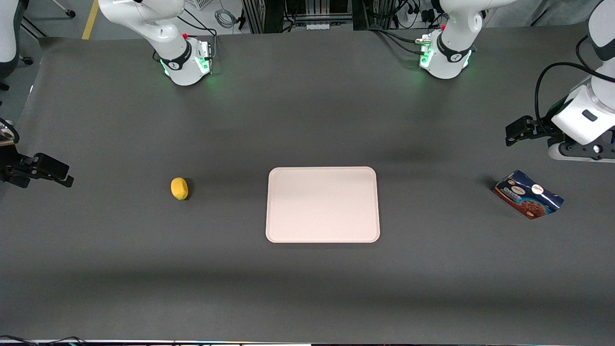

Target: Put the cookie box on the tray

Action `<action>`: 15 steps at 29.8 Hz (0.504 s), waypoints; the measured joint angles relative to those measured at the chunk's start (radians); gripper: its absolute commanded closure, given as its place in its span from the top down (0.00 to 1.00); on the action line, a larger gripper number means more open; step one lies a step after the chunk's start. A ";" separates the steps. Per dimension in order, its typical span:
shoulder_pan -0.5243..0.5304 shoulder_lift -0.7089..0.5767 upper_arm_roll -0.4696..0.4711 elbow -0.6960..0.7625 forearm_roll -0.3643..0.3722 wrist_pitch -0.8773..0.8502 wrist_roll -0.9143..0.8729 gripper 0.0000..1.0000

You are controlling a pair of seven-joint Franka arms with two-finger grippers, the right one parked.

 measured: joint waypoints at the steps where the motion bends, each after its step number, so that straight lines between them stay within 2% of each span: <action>1: 0.000 0.000 -0.001 0.000 0.000 0.000 0.000 1.00; 15: 0.000 0.001 -0.001 0.000 0.000 -0.006 0.000 1.00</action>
